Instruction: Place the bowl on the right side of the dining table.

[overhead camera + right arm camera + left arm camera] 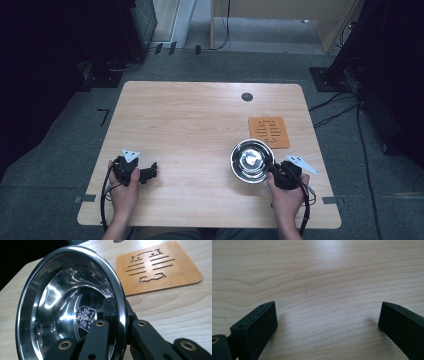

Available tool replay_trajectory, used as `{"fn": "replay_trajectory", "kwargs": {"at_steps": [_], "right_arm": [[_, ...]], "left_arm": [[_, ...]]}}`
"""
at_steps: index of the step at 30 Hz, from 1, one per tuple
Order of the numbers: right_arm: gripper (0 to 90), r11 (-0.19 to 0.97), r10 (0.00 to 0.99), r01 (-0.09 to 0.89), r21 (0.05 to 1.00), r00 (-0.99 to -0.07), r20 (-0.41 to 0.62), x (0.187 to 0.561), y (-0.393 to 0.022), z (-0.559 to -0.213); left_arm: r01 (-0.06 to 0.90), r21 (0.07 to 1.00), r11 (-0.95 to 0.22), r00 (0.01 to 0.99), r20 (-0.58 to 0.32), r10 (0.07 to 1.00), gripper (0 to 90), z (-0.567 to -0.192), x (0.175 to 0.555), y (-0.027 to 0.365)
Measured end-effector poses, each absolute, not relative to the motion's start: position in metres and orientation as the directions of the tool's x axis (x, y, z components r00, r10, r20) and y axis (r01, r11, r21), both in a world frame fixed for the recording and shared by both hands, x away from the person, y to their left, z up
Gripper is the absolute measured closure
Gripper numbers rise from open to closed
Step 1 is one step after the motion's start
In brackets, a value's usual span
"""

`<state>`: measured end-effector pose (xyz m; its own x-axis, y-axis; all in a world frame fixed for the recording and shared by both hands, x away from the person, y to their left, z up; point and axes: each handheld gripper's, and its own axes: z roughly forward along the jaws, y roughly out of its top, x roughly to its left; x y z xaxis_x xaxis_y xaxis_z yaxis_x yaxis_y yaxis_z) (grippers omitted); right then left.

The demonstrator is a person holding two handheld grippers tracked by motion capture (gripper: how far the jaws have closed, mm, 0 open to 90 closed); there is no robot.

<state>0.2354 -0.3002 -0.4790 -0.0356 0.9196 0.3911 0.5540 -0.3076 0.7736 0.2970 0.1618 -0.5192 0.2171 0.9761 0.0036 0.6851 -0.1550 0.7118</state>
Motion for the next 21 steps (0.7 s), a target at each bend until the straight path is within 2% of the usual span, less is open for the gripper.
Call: {"fn": "replay_trajectory", "kwargs": {"at_steps": [21], "right_arm": [[88.3, -0.361, 0.910, 0.528, 0.769, 0.019, 0.414, 0.248, -0.325, -0.466]], "left_arm": [[0.685, 0.712, -0.155, 0.217, 0.004, 0.976, 2.0, -0.519, 0.297, 0.162]]}}
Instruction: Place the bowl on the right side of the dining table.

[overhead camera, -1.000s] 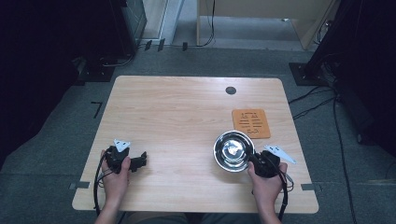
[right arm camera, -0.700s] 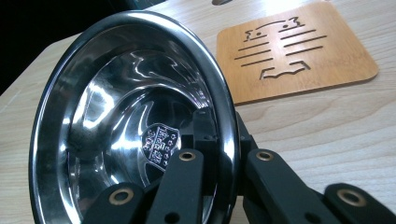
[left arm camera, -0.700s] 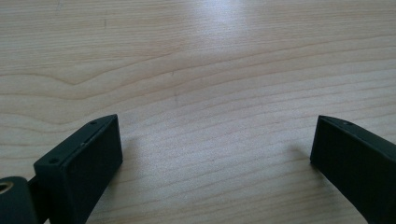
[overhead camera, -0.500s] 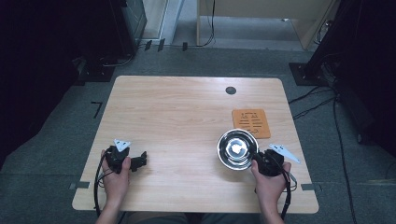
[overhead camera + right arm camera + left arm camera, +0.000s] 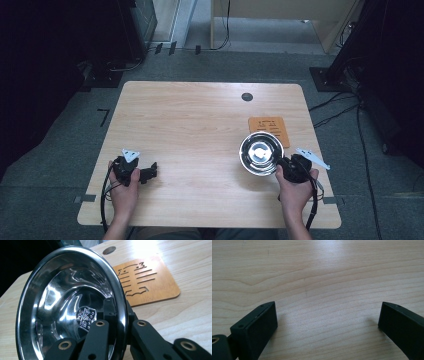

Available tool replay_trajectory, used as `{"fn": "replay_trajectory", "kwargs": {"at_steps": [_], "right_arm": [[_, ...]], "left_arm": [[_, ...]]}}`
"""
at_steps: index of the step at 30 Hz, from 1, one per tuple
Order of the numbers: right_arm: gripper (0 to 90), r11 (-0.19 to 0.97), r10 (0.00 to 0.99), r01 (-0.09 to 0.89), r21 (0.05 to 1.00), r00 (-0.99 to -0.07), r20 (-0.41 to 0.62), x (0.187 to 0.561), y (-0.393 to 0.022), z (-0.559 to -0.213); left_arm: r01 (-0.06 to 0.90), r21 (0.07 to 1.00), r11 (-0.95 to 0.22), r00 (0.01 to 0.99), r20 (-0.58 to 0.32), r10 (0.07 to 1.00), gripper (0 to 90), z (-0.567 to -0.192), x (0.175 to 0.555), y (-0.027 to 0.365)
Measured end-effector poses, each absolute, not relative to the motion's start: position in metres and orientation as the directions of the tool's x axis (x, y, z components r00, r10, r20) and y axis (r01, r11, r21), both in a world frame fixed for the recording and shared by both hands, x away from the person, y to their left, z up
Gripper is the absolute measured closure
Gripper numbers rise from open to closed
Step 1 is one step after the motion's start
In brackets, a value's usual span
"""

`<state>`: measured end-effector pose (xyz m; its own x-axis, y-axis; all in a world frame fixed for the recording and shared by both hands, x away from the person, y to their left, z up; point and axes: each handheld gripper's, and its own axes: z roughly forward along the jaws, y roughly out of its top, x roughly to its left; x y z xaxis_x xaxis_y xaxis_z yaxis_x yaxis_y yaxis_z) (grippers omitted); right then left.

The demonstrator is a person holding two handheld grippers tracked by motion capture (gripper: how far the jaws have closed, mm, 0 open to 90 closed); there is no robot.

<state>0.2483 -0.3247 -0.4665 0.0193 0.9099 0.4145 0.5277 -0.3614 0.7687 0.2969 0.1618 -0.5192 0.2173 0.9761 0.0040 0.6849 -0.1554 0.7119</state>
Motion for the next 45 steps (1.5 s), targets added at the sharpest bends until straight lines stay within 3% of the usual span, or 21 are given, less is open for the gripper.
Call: {"fn": "replay_trajectory", "kwargs": {"at_steps": [21, 45], "right_arm": [[88.4, -0.418, 0.895, 0.521, 0.744, 0.097, 0.434, 0.280, -0.349, -0.459], [88.4, -0.486, 0.870, 0.546, 0.682, 0.231, 0.435, 0.332, -0.363, -0.478]], "left_arm": [[0.685, 0.712, -0.155, 0.217, 0.004, 0.976, 2.0, -0.519, 0.297, 0.162], [0.685, 0.712, -0.156, 0.218, 0.004, 0.976, 2.0, -0.519, 0.297, 0.162]]}}
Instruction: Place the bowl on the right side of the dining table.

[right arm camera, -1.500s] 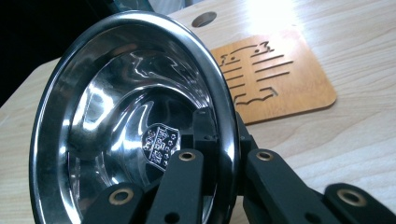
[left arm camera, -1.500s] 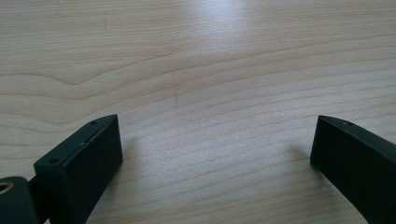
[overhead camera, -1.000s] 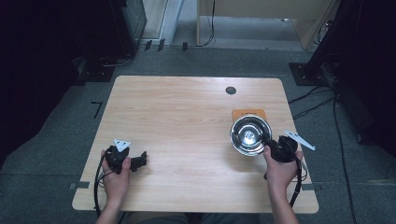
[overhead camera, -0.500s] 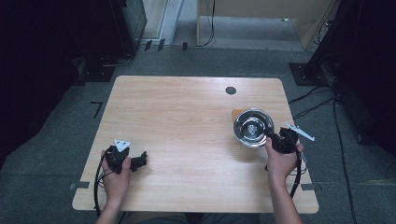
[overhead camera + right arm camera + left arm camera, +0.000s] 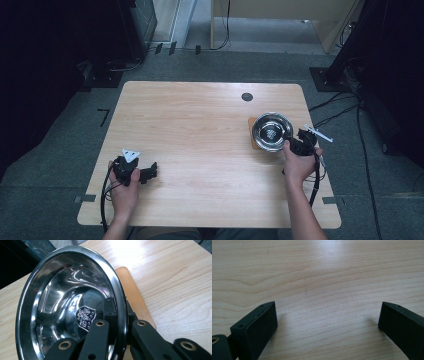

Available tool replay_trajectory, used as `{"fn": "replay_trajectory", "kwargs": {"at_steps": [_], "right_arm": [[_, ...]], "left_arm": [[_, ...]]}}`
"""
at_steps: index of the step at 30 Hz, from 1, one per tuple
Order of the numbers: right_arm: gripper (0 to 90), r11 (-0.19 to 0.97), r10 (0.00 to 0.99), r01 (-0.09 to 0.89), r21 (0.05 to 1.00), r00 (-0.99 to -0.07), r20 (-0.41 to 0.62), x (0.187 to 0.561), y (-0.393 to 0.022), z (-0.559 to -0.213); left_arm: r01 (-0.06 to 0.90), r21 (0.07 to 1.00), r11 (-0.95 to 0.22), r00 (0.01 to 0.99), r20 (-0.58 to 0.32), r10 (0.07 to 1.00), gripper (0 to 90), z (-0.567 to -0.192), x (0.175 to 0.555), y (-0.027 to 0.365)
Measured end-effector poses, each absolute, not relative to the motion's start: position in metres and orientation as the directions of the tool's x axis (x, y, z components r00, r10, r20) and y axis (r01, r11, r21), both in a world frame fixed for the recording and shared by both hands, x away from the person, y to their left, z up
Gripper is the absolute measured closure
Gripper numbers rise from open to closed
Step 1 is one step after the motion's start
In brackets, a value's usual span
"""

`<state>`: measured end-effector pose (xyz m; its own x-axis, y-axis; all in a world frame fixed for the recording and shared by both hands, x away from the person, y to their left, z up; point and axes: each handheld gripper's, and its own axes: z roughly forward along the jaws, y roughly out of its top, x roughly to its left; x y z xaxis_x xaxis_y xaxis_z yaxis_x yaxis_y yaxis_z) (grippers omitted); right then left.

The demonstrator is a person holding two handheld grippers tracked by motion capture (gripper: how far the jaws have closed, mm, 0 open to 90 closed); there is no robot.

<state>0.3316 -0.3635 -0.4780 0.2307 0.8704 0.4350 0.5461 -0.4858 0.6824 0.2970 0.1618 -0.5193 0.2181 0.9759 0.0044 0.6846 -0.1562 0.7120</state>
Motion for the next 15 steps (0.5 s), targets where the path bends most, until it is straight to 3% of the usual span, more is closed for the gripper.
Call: {"fn": "replay_trajectory", "kwargs": {"at_steps": [15], "right_arm": [[88.3, -0.568, 0.821, 0.563, 0.601, 0.330, 0.467, 0.356, -0.369, -0.499]], "left_arm": [[0.685, 0.712, -0.157, 0.218, 0.005, 0.976, 2.0, -0.519, 0.297, 0.162]]}}
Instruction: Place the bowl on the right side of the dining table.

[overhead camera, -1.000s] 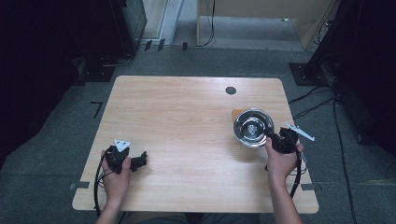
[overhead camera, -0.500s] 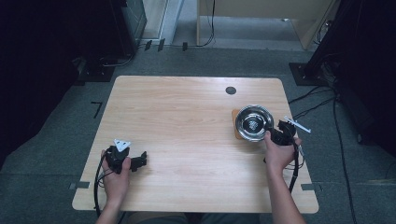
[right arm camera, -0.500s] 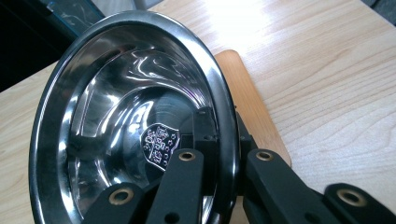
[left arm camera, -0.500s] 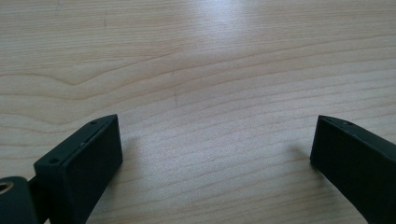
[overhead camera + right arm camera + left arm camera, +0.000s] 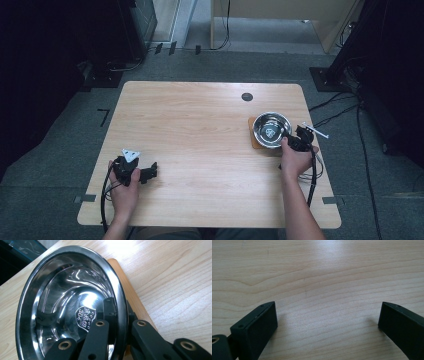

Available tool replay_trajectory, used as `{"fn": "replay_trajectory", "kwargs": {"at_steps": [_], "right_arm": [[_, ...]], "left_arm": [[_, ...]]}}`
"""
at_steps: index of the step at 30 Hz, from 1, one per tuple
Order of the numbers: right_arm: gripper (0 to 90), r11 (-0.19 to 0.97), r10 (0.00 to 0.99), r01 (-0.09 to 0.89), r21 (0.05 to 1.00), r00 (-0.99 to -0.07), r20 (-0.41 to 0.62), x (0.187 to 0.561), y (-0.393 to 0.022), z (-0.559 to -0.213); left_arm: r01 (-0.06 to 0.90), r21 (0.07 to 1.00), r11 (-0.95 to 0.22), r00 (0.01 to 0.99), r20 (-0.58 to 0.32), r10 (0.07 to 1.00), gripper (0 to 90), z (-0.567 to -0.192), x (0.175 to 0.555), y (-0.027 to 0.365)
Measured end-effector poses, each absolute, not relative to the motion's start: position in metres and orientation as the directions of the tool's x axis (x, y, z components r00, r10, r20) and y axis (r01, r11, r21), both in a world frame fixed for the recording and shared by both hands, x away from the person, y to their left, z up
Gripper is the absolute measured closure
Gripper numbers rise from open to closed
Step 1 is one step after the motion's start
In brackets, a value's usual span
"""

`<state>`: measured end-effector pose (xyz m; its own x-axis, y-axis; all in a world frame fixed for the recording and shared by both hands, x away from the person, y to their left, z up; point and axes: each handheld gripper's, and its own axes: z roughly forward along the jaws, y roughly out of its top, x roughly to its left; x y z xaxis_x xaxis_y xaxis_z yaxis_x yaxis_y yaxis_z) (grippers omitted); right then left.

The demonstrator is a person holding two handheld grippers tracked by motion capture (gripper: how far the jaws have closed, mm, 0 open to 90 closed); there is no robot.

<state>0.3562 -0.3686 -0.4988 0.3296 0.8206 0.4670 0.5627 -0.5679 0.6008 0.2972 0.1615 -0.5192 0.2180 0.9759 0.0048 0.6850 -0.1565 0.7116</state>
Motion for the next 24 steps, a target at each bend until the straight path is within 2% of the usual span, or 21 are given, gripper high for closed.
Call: {"fn": "replay_trajectory", "kwargs": {"at_steps": [15, 24], "right_arm": [[85.6, -0.615, 0.786, 0.557, 0.558, 0.370, 0.496, 0.373, -0.370, -0.500], [81.5, -0.629, 0.774, 0.539, 0.561, 0.360, 0.521, 0.375, -0.375, -0.504]], "left_arm": [[0.685, 0.712, -0.157, 0.219, 0.005, 0.976, 2.0, -0.519, 0.297, 0.161], [0.685, 0.711, -0.158, 0.220, 0.004, 0.975, 2.0, -0.519, 0.297, 0.161]]}}
